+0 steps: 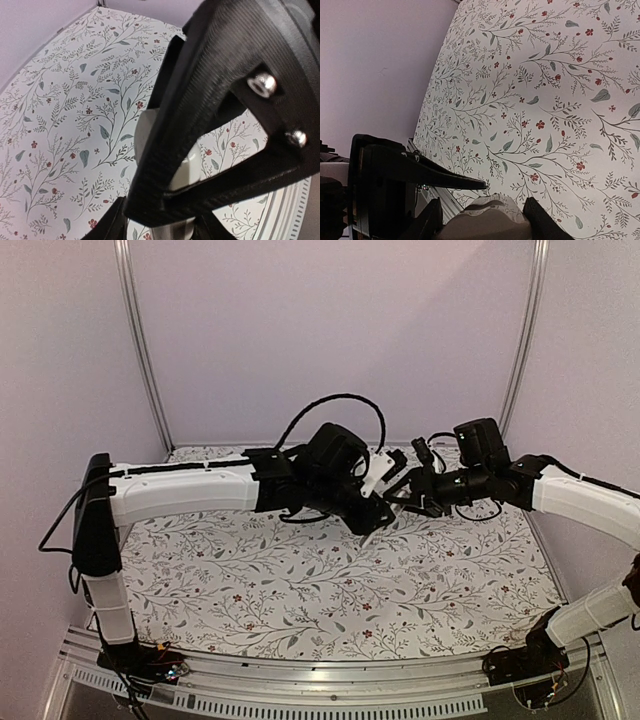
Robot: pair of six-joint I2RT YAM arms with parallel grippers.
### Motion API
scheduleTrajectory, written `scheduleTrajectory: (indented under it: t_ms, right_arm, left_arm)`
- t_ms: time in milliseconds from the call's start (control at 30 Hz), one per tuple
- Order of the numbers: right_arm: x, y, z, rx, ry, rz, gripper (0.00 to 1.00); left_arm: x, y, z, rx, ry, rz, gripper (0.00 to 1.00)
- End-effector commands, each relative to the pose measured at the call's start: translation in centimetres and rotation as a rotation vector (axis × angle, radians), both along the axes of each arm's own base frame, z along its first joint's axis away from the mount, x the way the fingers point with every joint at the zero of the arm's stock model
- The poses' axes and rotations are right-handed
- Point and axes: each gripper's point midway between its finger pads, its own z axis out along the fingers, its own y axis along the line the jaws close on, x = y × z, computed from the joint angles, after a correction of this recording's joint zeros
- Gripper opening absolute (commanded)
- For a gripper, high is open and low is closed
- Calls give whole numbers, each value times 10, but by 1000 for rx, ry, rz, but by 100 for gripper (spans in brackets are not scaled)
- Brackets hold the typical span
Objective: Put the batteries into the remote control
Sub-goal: Pass from the right arm to the left
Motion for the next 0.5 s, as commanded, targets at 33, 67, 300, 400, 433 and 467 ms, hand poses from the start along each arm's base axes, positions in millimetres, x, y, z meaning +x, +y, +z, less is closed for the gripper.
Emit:
scheduleTrajectory:
  t_ms: [33,67,300,400,433,467]
  right_arm:
    - [5,3,11,16,-12,-10,13]
    - [5,3,12,17,-13,-11,13]
    - [5,5,12,20,-8,-4,21]
    - [7,4,14,16,-15,-13,29]
    - [8,3,14,16,-18,-16,35]
    - [9,2,15,14,-20,-21,43]
  left_arm:
    - [0,-6,-2,19,-16,5,38]
    - [0,-6,-4,22,-15,5,37]
    - [7,-3,-10,55,-14,50,23]
    - [9,2,-11,51,4,66,18]
    - [9,4,-11,46,14,71,16]
    - [10,6,-11,40,20,76,15]
